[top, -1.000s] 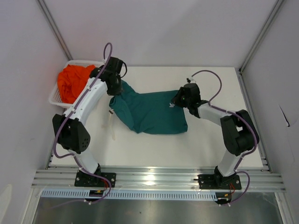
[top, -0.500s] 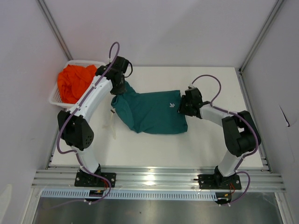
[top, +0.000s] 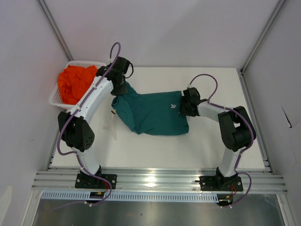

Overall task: Fold and stack the shorts
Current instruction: Fold the shorts

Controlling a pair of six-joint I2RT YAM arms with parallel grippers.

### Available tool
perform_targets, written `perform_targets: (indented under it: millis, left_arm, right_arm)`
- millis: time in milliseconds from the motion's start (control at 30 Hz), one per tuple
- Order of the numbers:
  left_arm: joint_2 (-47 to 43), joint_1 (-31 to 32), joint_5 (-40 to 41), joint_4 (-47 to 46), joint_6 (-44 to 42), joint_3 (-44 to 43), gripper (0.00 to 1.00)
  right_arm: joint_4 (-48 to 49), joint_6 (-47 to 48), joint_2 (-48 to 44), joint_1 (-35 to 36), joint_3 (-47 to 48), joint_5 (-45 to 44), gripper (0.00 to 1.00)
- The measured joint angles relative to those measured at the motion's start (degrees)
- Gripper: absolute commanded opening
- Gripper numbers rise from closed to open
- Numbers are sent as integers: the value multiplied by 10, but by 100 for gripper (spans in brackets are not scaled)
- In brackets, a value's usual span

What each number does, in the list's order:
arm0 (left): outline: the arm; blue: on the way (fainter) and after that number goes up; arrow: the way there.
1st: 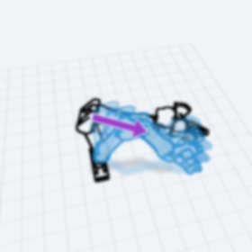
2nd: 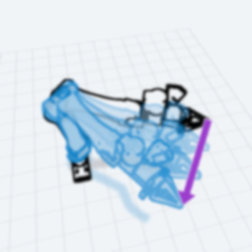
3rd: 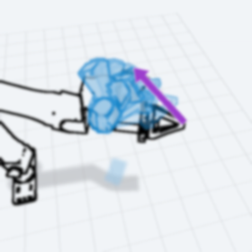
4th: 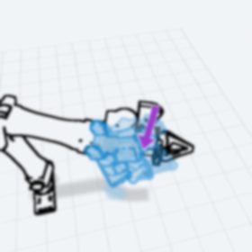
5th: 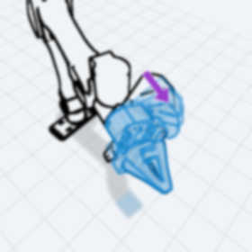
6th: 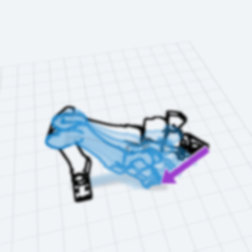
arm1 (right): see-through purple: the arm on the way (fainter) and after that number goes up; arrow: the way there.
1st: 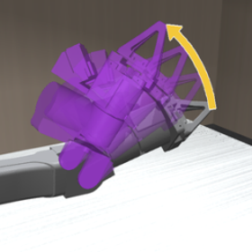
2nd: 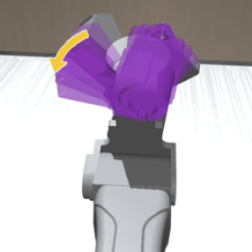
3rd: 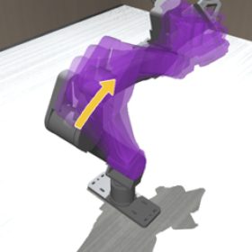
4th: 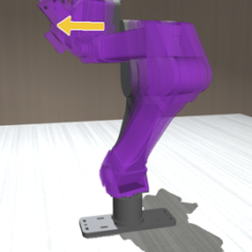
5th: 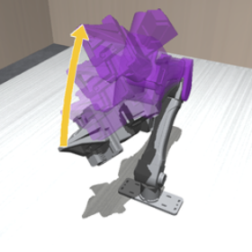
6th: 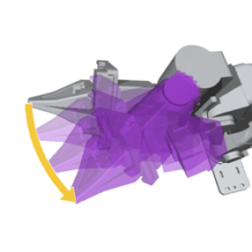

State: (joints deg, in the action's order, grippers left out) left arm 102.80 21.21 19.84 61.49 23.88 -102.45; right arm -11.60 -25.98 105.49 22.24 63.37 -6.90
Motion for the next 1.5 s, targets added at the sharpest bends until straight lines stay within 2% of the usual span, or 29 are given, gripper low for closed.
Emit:
perform_targets:
  millis: [100,200,267,467,900,1100,1267,1500]
  left_arm:
    - [0,0,1,0,0,0,0]
    - [0,0,1,2,0,-2,0]
    - [1,0,1,5,-2,-5,0]
    - [4,0,13,17,-11,-21,0]
    - [4,7,107,59,-14,-23,0]
    - [4,64,159,84,7,-22,0]
    - [9,121,186,95,30,-19,0]
    - [50,190,203,97,61,-11,0]
  right_arm:
    - [-3,5,5,0,5,-2,47]
    - [-3,12,9,1,9,-2,46]
    - [-3,17,10,3,10,-2,40]
    - [-1,27,16,25,16,-2,37]
    - [37,-17,19,180,5,8,36]
    - [52,-48,28,217,11,26,37]
    - [55,-67,28,216,12,38,41]
    - [59,-92,28,207,9,44,40]
